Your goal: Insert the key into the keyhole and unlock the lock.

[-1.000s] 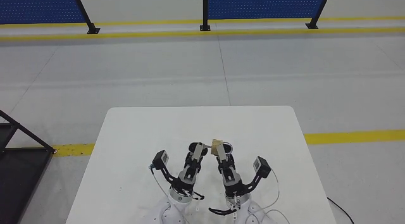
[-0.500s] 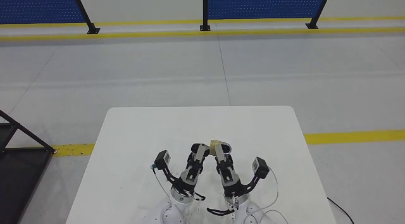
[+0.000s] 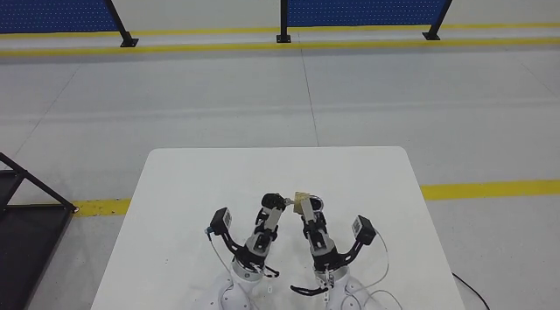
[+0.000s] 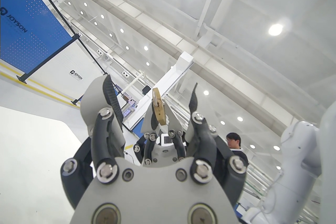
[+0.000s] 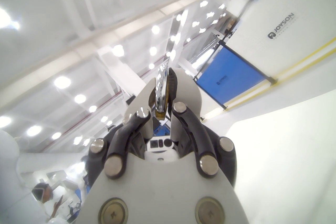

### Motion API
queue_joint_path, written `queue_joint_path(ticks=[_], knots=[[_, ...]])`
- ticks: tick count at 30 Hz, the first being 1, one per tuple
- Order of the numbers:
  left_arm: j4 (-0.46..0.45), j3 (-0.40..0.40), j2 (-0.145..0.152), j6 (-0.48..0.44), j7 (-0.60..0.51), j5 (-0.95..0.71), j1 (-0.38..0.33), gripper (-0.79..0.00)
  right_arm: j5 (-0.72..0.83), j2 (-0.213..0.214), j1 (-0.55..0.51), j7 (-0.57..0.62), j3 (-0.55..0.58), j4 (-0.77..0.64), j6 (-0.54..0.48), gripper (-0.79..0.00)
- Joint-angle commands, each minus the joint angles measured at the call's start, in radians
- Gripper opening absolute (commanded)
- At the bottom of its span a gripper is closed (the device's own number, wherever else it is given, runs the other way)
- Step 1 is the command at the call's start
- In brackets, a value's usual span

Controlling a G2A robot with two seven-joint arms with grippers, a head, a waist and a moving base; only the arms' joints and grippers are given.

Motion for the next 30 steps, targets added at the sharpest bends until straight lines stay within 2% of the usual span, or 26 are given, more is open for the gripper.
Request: queue_joint_path(ticks=[1, 8, 15, 21, 23, 30], knots=[[0.003, -0.012, 0.004, -0.014, -0.021, 0.004, 0.004, -0.446, 0.000, 0.004, -0.001, 0.039, 0.010, -0.005, 0.004, -0.785], [-0.027, -0.052, 0.032, -0.032, -0.147, -0.040, 0.027, -0.474, 0.014, 0.024, -0.024, 0.136, 0.068, -0.040, -0.021, -0.785], [-0.069, -0.064, 0.068, -0.032, -0.302, -0.164, 0.042, -0.425, 0.044, 0.041, -0.044, 0.258, 0.101, -0.068, -0.038, -0.785], [-0.085, -0.063, 0.089, -0.032, -0.395, -0.244, 0.041, -0.489, 0.066, 0.046, -0.051, 0.303, 0.103, -0.084, -0.029, -0.785], [-0.085, -0.063, 0.094, -0.032, -0.410, -0.257, 0.039, -0.526, 0.063, 0.047, -0.052, 0.316, 0.104, -0.087, -0.027, -0.785], [-0.081, -0.059, 0.103, -0.032, -0.438, -0.274, 0.033, -0.566, 0.054, 0.049, -0.055, 0.327, 0.100, -0.093, -0.019, -0.785]])
